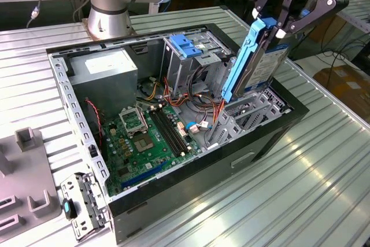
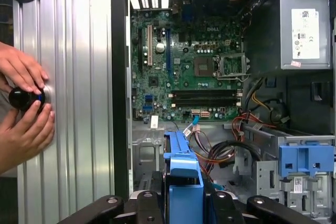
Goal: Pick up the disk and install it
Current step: 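Insert the disk into the insertion slot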
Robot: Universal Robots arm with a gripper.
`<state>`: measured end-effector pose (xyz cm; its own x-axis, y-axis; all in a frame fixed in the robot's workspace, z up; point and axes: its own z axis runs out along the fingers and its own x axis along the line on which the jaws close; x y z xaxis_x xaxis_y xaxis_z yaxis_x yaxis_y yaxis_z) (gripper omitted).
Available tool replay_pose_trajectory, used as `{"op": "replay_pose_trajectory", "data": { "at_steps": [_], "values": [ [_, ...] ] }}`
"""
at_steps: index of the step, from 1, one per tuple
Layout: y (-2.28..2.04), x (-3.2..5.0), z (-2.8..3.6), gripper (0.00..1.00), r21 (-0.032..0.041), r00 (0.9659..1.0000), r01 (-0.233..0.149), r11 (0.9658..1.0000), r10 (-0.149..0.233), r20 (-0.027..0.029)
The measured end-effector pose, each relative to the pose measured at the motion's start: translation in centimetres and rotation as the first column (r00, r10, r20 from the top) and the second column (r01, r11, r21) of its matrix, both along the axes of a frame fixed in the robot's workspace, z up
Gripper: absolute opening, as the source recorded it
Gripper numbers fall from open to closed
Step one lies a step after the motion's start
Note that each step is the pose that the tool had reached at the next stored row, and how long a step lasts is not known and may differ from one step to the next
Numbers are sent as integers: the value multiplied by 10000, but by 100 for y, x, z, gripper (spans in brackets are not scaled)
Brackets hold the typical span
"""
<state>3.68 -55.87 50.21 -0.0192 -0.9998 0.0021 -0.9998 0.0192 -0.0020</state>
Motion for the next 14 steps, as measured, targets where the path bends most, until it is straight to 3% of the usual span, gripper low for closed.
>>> {"op": "replay_pose_trajectory", "data": {
  "at_steps": [5, 14],
  "values": [
    [1, 158, -38, 37, -2, 10000, 0, 10000, 0, 2],
    [-24, 218, -175, 37, -1, 10000, 1, 10000, -1, 1]
  ]
}}
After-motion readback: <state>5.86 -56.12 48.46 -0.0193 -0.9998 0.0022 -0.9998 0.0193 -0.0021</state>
